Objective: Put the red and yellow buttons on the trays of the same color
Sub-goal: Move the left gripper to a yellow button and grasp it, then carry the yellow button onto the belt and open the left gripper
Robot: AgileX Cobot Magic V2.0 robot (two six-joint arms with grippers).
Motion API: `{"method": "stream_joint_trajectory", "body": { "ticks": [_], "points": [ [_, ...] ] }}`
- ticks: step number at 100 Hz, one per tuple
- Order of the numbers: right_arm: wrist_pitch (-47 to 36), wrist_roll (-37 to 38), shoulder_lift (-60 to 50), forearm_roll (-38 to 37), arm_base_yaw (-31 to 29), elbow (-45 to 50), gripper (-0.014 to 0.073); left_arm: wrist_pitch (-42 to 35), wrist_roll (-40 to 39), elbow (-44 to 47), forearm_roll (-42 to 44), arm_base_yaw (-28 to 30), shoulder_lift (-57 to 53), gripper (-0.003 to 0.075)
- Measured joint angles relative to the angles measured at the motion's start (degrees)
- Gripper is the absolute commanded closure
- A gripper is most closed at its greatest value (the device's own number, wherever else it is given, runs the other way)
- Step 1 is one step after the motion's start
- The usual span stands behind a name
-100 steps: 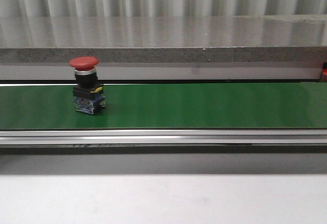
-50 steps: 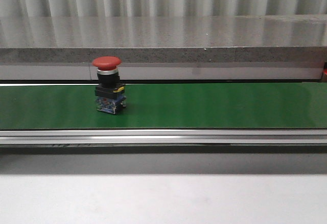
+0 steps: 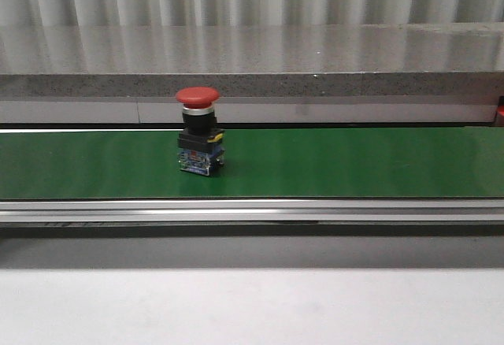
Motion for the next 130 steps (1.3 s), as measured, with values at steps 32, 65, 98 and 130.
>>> {"method": "stream_joint_trajectory", "body": {
  "ticks": [32,65,98,130],
  "points": [
    [0.00,0.00,0.00,0.00,0.00,0.00,0.0661,0.40,0.51,0.00,0.00,-5.91,-0.68,0.0740],
    [0.00,0.00,0.00,0.00,0.00,0.00,0.0661,0.50,0.77,0.00,0.00,-6.25,-0.68,0.0740],
    [0.00,0.00,0.00,0.00,0.00,0.00,0.0661,0.62,1.84,-0.70,-0.49,-6.25,-0.68,0.0740],
    [0.00,0.00,0.00,0.00,0.00,0.00,0.0661,0.44,6.16,-2.44,-5.03,-6.25,-0.68,0.0740]
  ]
}}
